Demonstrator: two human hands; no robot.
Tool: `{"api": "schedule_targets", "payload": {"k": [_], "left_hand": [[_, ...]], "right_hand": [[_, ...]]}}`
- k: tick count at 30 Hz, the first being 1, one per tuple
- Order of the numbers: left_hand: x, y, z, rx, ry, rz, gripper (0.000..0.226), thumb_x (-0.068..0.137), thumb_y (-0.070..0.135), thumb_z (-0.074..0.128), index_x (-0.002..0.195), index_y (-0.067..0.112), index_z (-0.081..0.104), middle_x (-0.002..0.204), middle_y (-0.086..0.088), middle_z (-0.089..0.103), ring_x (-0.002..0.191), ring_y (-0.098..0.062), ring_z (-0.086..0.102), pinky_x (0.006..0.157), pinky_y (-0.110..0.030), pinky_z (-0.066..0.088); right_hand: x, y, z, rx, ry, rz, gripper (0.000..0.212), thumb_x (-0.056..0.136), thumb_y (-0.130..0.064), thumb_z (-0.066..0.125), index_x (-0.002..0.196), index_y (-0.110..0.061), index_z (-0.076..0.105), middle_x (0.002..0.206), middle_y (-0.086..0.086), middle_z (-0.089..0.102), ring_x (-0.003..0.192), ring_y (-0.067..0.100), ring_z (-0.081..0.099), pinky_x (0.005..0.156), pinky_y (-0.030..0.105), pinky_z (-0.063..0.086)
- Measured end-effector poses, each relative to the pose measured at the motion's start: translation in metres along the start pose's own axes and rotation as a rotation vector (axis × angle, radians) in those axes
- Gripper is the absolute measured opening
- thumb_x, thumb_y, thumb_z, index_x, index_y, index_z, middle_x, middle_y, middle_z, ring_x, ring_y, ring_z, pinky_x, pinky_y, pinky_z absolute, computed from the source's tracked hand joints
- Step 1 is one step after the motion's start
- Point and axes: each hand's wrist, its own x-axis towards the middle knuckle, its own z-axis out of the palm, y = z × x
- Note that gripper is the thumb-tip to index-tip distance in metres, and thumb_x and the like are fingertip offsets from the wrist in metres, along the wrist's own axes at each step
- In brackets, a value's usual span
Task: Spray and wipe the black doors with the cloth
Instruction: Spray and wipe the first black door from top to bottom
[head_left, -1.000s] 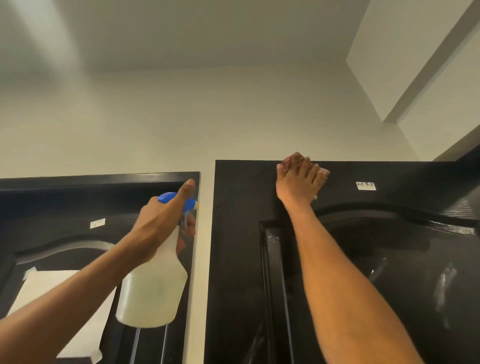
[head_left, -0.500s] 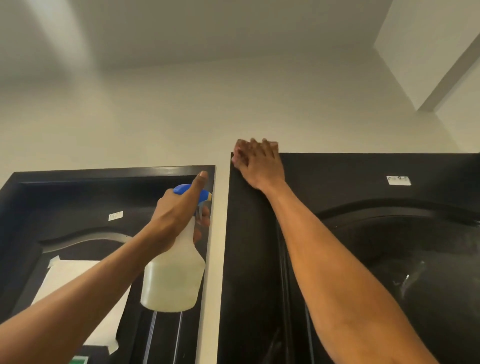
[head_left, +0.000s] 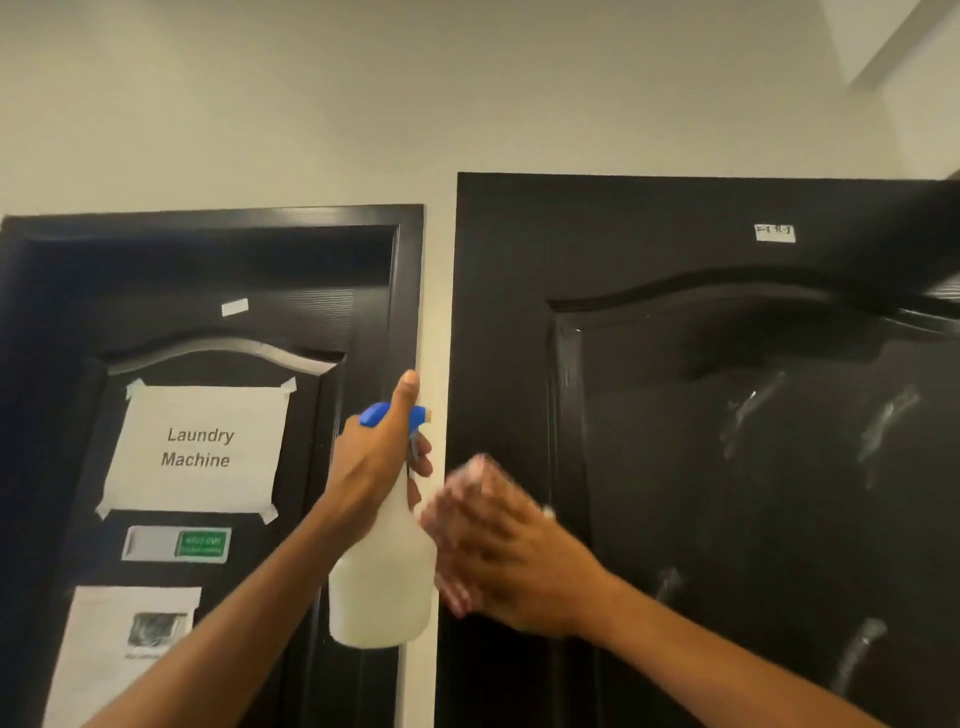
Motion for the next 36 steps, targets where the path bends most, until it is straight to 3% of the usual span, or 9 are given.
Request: {"api": "schedule_targets", "payload": {"k": [4, 8, 11, 14, 18, 22, 30, 33, 36], "left_hand": [[-0.020, -0.015, -0.012, -0.017, -0.037, -0.045, 0.065, 0.093, 0.065, 0.043, 0.091, 0.004, 0.065, 0.068, -0.009, 0.066, 0.054, -0.018, 0.063, 0.058, -0.031, 0.052], [-0.031, -0.027, -0.020, -0.008, -0.044, -0.071, 0.060, 0.091, 0.064, 0.044, 0.095, 0.008, 0.066, 0.077, -0.013, 0.069, 0.062, -0.021, 0.067, 0.063, -0.032, 0.053], [-0.039, -0.033, -0.025, -0.008, -0.047, -0.099, 0.066, 0.085, 0.068, 0.044, 0.096, 0.007, 0.066, 0.077, -0.014, 0.069, 0.064, -0.023, 0.068, 0.061, -0.030, 0.054], [-0.048, -0.034, -0.031, -0.011, -0.062, -0.085, 0.071, 0.091, 0.065, 0.045, 0.092, -0.002, 0.065, 0.068, -0.011, 0.068, 0.058, -0.022, 0.066, 0.052, -0.028, 0.053], [-0.052, -0.029, -0.040, 0.009, -0.078, -0.036, 0.073, 0.089, 0.068, 0.046, 0.096, -0.002, 0.065, 0.080, -0.023, 0.067, 0.062, -0.028, 0.065, 0.049, -0.028, 0.053], [-0.045, -0.006, -0.036, -0.004, -0.130, -0.023, 0.069, 0.087, 0.072, 0.047, 0.097, 0.007, 0.065, 0.079, -0.017, 0.067, 0.063, -0.026, 0.066, 0.050, -0.028, 0.052], [-0.027, 0.024, 0.012, -0.043, -0.147, 0.025, 0.069, 0.079, 0.071, 0.044, 0.097, 0.008, 0.067, 0.083, -0.014, 0.070, 0.064, -0.021, 0.068, 0.057, -0.027, 0.053], [-0.019, 0.036, 0.025, -0.051, -0.141, 0.055, 0.073, 0.079, 0.072, 0.043, 0.099, 0.006, 0.068, 0.083, -0.014, 0.070, 0.062, -0.020, 0.068, 0.052, -0.026, 0.053], [-0.015, 0.042, 0.027, -0.056, -0.139, 0.074, 0.073, 0.080, 0.073, 0.043, 0.097, 0.006, 0.067, 0.082, -0.015, 0.070, 0.065, -0.024, 0.068, 0.054, -0.030, 0.054]], "right_hand": [[-0.015, 0.017, -0.001, -0.090, -0.033, -0.088, 0.065, 0.107, -0.055, 0.032, 0.163, -0.029, 0.015, 0.171, 0.003, 0.011, 0.158, 0.027, -0.001, 0.128, 0.052, 0.001], [0.026, 0.098, -0.029, 0.000, 0.169, 0.518, 0.069, 0.107, -0.056, 0.027, 0.164, -0.025, 0.007, 0.171, 0.008, 0.011, 0.157, 0.032, 0.011, 0.124, 0.057, 0.020], [0.052, 0.098, -0.029, 0.022, 0.175, 0.721, 0.072, 0.105, -0.060, 0.022, 0.164, -0.027, -0.004, 0.171, 0.007, -0.002, 0.158, 0.031, -0.001, 0.127, 0.053, 0.005], [0.041, 0.034, -0.012, 0.052, 0.186, 0.608, 0.077, 0.105, -0.051, 0.039, 0.164, -0.020, 0.000, 0.171, 0.010, -0.008, 0.157, 0.030, -0.007, 0.127, 0.054, 0.003], [-0.052, -0.066, 0.017, 0.002, 0.006, 0.113, 0.072, 0.106, -0.050, 0.040, 0.164, -0.025, 0.005, 0.172, 0.006, -0.001, 0.158, 0.030, 0.000, 0.126, 0.055, 0.005], [-0.086, -0.030, 0.014, -0.080, -0.071, -0.156, 0.066, 0.106, -0.050, 0.042, 0.163, -0.029, 0.018, 0.171, 0.004, 0.013, 0.158, 0.028, 0.008, 0.128, 0.049, 0.007], [0.035, 0.190, -0.073, -0.022, 0.061, 0.708, 0.066, 0.107, -0.058, 0.017, 0.164, -0.028, 0.005, 0.170, 0.009, 0.015, 0.156, 0.035, 0.014, 0.127, 0.051, 0.008], [0.070, 0.187, -0.076, 0.049, 0.119, 0.904, 0.066, 0.106, -0.057, 0.018, 0.164, -0.026, 0.006, 0.171, 0.005, 0.011, 0.157, 0.034, 0.009, 0.126, 0.052, 0.005], [0.051, 0.135, -0.048, -0.018, 0.141, 0.810, 0.069, 0.105, -0.053, 0.022, 0.163, -0.017, 0.013, 0.170, 0.007, 0.012, 0.157, 0.031, 0.008, 0.127, 0.053, 0.007]]}}
